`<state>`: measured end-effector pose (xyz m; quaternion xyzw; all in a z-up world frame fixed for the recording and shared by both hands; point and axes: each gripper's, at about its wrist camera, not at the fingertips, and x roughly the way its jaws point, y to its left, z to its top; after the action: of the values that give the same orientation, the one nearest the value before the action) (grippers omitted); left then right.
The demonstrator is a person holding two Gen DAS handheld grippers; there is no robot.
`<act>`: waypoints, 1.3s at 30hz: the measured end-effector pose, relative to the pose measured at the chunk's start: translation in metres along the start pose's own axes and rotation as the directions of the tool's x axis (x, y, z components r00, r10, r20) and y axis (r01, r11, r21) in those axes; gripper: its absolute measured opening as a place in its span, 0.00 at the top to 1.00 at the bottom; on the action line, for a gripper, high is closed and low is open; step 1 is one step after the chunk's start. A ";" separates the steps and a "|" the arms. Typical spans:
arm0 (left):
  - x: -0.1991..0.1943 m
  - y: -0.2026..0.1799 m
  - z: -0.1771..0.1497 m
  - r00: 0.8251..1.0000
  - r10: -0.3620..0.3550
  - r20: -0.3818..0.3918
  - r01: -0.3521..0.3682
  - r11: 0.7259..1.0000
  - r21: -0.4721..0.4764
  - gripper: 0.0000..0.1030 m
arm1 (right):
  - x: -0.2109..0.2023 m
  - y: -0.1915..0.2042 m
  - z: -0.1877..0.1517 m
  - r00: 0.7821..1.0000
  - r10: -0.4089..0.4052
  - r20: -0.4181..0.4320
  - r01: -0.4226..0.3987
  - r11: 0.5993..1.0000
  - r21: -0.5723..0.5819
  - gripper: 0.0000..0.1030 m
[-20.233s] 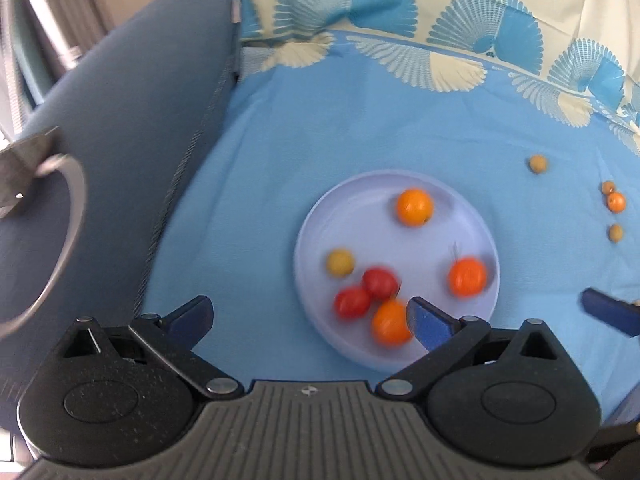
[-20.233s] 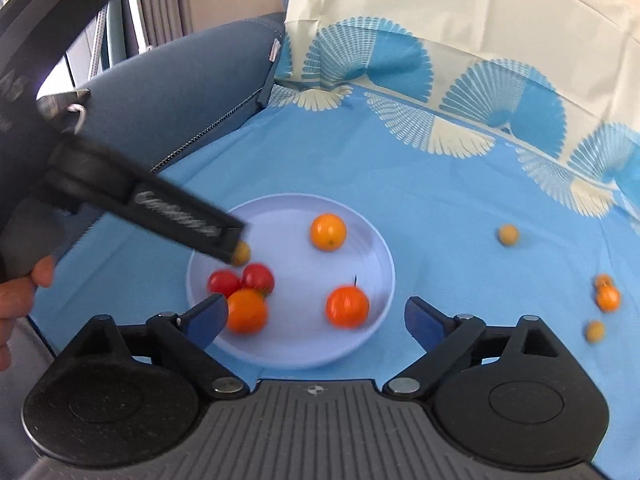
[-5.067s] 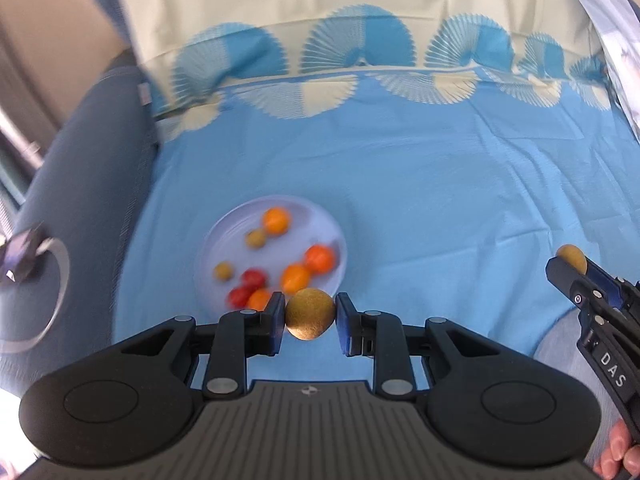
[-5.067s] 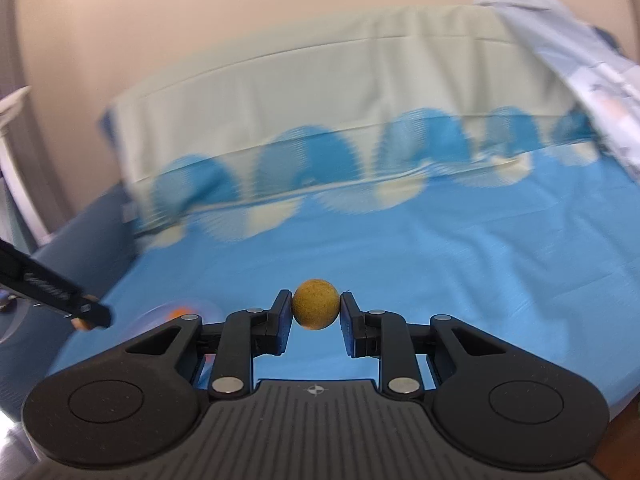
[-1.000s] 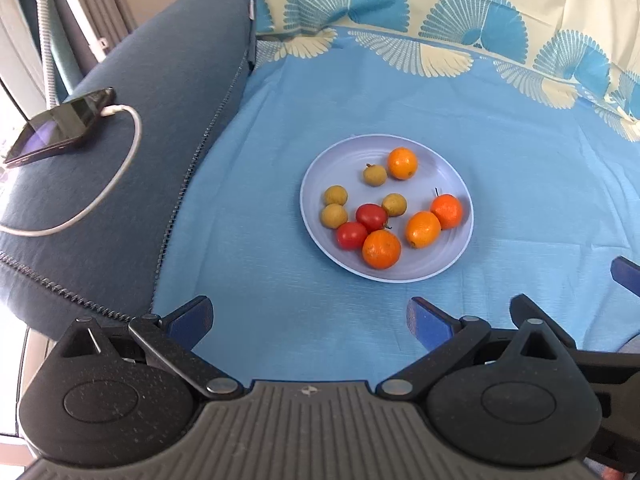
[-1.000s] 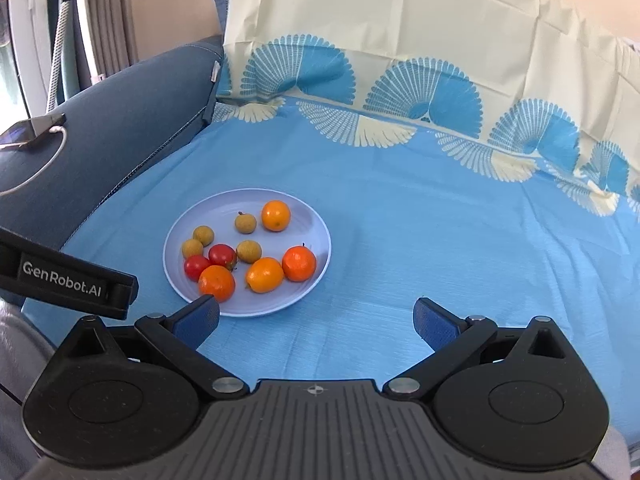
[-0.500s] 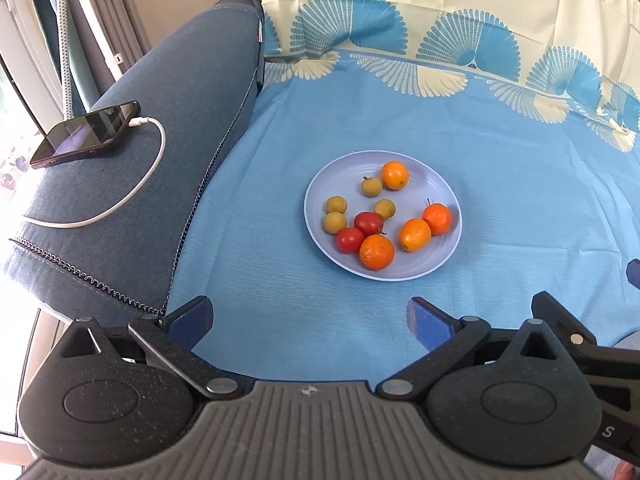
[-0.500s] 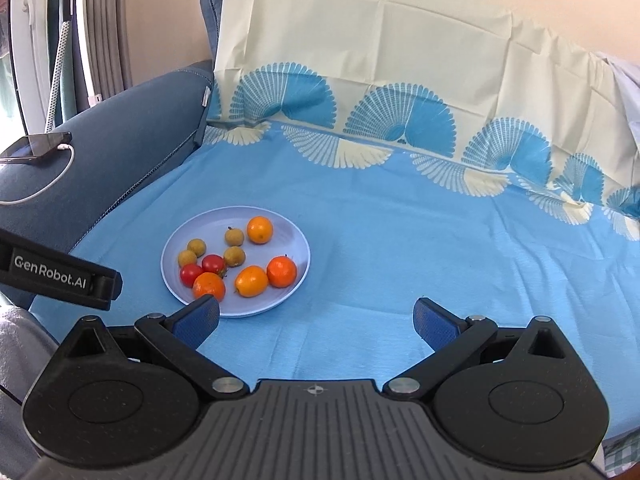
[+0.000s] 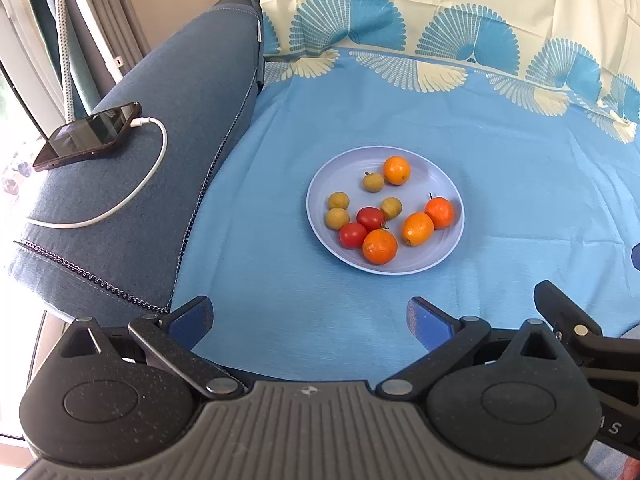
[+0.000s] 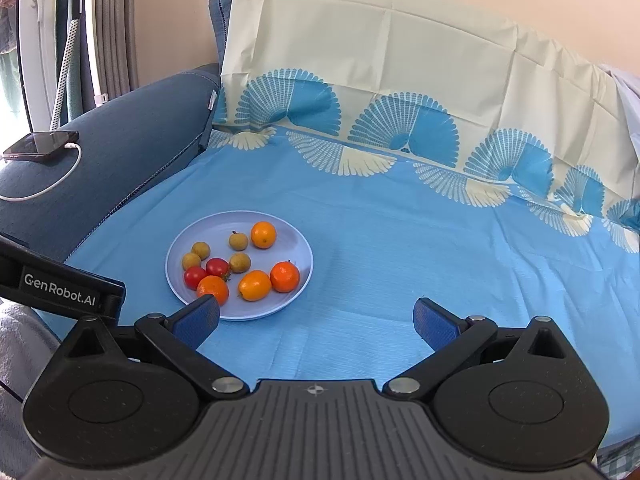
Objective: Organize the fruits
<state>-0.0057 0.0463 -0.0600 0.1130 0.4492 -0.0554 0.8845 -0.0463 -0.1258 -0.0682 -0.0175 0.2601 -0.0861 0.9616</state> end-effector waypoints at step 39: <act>0.007 0.001 -0.001 1.000 0.007 -0.022 -0.007 1.000 0.004 0.00 | 0.006 -0.002 -0.001 1.000 0.000 -0.004 0.000 1.000 -0.009 0.01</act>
<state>-0.0020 0.0477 -0.0658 0.1171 0.4585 -0.0522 0.8794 -0.0417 -0.1289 -0.0723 -0.0218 0.2623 -0.0850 0.9610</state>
